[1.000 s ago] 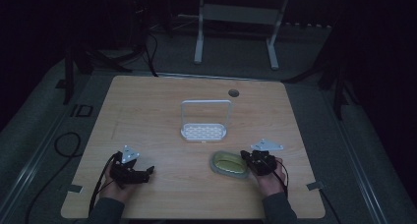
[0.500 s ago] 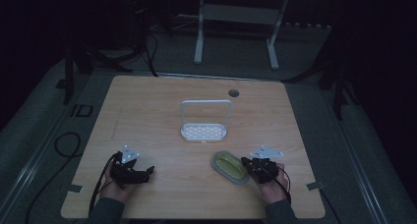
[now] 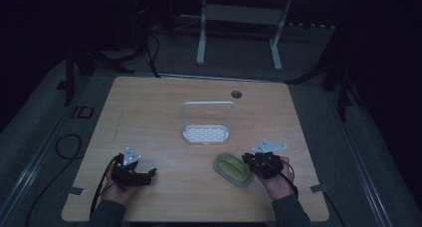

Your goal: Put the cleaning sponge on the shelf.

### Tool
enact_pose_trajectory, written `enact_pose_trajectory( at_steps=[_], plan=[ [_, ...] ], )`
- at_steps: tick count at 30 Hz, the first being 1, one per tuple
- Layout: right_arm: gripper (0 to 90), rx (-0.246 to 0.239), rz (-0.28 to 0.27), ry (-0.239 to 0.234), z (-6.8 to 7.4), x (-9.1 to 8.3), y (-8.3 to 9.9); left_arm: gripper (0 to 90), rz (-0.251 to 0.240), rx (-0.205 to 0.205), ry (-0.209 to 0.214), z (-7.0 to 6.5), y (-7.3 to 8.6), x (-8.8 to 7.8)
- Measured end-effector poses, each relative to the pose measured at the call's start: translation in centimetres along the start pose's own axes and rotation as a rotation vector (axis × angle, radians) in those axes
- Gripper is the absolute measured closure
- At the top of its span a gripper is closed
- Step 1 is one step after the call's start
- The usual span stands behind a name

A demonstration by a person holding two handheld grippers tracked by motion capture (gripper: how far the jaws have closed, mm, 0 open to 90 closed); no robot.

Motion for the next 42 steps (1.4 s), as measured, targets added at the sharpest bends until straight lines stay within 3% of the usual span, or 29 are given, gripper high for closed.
enact_pose_trajectory(
  at_steps=[7, 15, 42],
  plan=[
    [78.2, -0.039, 0.047, -0.018, -0.3, -0.1, -0.6, 11.1, 0.000, 0.000, 0.001, 0.0, 0.0, 0.0],
    [74.3, -0.028, 0.072, -0.116, -0.7, -0.1, -1.4, 11.1, 0.000, 0.000, 0.001, 0.0, 0.0, 0.0],
    [66.3, -0.087, 0.214, -0.215, -1.0, -0.1, -3.9, 11.1, -0.002, -0.003, 0.001, 0.0, 0.0, 0.0]
  ],
)
Point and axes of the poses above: each handheld gripper's, and its own axes: x roughly forward along the jaws, y roughly out of its underside, z roughly to its left, the point moved 4 cm from there along x, roughly forward along the jaws, and after that the axes turned 14 degrees about -x, right-handed, at the moved point
